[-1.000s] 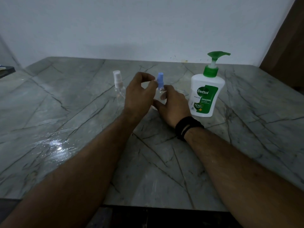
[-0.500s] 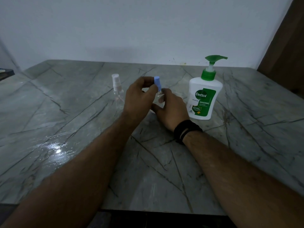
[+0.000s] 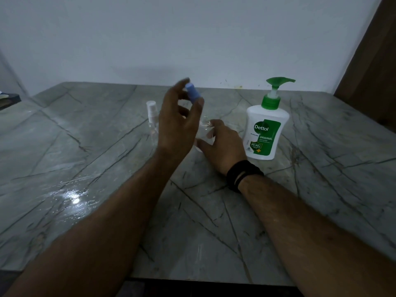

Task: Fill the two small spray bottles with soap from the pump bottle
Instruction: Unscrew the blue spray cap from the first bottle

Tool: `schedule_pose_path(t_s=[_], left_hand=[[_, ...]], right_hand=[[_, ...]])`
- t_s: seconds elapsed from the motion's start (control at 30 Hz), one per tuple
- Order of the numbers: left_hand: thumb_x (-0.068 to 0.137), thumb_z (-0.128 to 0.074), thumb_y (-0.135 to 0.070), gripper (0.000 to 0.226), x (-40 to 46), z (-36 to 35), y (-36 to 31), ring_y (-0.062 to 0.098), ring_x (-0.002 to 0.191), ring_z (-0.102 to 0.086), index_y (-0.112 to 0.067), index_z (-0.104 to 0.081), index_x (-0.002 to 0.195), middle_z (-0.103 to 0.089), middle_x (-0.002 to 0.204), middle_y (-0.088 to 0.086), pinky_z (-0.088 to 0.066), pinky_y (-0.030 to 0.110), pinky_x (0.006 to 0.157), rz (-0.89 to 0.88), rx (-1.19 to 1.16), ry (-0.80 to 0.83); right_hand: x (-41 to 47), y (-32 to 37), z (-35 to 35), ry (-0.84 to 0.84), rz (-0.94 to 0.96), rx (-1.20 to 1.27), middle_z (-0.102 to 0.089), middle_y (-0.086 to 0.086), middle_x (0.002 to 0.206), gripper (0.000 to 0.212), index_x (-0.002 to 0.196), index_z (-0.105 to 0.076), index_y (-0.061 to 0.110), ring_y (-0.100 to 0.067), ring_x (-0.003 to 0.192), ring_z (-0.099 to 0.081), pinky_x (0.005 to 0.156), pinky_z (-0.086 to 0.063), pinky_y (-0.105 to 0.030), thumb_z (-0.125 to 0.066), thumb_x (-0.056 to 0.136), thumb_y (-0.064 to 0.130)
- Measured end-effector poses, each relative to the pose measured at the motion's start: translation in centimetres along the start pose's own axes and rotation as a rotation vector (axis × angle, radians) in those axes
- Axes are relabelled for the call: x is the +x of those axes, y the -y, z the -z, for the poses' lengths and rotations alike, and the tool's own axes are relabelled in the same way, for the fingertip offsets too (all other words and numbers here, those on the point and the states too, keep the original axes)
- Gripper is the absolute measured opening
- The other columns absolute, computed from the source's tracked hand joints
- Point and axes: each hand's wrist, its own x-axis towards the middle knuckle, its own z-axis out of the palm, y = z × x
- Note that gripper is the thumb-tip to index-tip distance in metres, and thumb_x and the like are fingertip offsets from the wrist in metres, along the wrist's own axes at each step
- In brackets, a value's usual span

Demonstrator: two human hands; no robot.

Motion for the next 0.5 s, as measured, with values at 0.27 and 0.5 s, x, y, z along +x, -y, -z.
schedule_pose_path(t_s=[0.27,0.5], left_hand=[[0.084,-0.065,0.001,0.026,0.1,1.3,-1.1,0.010,0.089,-0.058,-0.011,-0.052,0.103,-0.056,0.104,0.002,-0.052,0.015,0.072,-0.154,0.157,-0.070],[0.088,-0.063,-0.010,0.026,-1.2,1.2,-0.4,0.007,0.089,-0.047,-0.018,-0.055,0.111,-0.040,0.109,-0.006,-0.032,0.009,0.057,0.060,0.581,0.297]], right_hand=[[0.2,0.0,0.1,-0.025,-0.006,0.021,-0.065,-0.003,0.118,0.060,0.131,-0.049,0.018,-0.020,0.109,-0.061,0.093,-0.047,-0.031,-0.074,0.083,0.043],[0.1,-0.1,0.0,-0.056,0.000,0.073,-0.066,-0.006,0.121,0.059,0.129,-0.052,0.016,-0.022,0.109,-0.063,0.093,-0.049,-0.033,-0.077,0.080,0.038]])
